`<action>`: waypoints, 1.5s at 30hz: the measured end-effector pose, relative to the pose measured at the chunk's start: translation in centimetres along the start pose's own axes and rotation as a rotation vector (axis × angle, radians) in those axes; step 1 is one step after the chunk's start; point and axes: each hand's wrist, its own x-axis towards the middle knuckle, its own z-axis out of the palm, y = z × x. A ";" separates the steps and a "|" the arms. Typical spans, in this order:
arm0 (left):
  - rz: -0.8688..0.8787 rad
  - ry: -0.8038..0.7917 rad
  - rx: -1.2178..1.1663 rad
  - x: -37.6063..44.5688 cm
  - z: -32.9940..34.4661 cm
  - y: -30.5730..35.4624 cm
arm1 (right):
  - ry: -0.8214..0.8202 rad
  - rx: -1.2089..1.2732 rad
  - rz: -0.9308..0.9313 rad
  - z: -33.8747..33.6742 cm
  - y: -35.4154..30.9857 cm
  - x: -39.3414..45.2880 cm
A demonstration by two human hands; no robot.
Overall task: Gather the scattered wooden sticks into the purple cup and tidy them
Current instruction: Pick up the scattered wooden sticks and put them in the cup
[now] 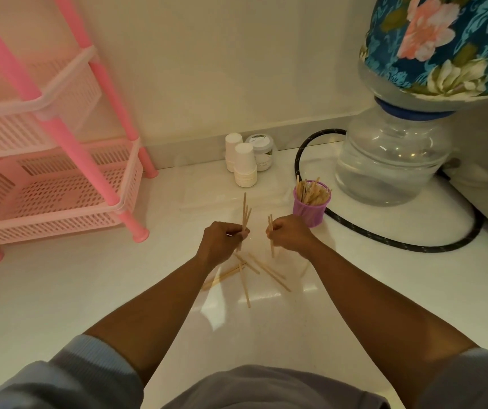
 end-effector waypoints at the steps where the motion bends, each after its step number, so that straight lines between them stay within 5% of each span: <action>1: 0.010 -0.001 -0.008 0.3 0.2 0.4 | 0.015 0.033 0.003 -0.3 -0.3 0.1; 22: 0.302 0.057 0.011 7.5 2.5 12.5 | 0.500 0.122 -0.172 -9.8 -3.5 1.0; 45: 0.259 -0.024 0.171 10.1 6.8 13.3 | 0.491 0.009 -0.047 -10.5 0.9 2.4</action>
